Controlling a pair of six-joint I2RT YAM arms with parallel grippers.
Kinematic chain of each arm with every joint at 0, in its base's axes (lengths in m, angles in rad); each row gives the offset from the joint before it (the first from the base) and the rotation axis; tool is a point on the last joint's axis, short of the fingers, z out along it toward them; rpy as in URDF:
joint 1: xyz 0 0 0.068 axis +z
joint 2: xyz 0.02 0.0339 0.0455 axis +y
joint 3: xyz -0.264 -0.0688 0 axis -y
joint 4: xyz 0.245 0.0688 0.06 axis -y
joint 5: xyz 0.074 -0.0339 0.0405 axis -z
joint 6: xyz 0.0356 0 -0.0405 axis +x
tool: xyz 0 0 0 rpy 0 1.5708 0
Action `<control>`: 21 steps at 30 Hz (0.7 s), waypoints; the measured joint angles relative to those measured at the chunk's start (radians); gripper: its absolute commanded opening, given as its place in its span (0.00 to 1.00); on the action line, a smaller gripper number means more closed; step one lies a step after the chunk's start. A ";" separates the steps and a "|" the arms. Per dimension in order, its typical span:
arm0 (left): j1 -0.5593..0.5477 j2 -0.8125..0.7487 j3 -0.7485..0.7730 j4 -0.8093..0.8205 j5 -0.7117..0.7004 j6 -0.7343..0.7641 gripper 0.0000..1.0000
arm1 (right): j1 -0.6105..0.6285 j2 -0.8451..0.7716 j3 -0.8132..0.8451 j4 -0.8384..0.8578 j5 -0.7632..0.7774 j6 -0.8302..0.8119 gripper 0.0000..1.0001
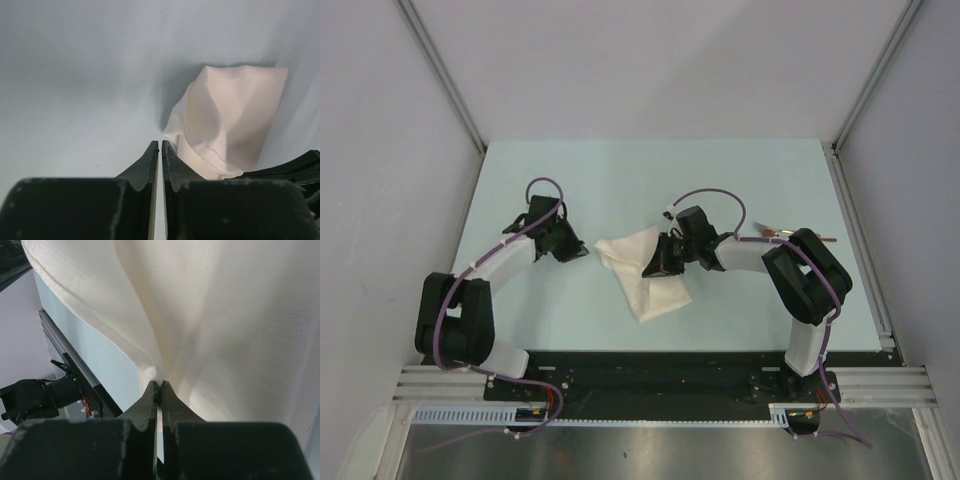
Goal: Fold the napkin into a case and place the utensils inside
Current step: Fold the lower triangle-folded napkin at the center of the board.
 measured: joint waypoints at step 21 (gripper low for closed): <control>-0.079 0.226 0.164 0.066 0.074 -0.026 0.10 | 0.000 0.000 0.000 -0.001 -0.029 -0.003 0.06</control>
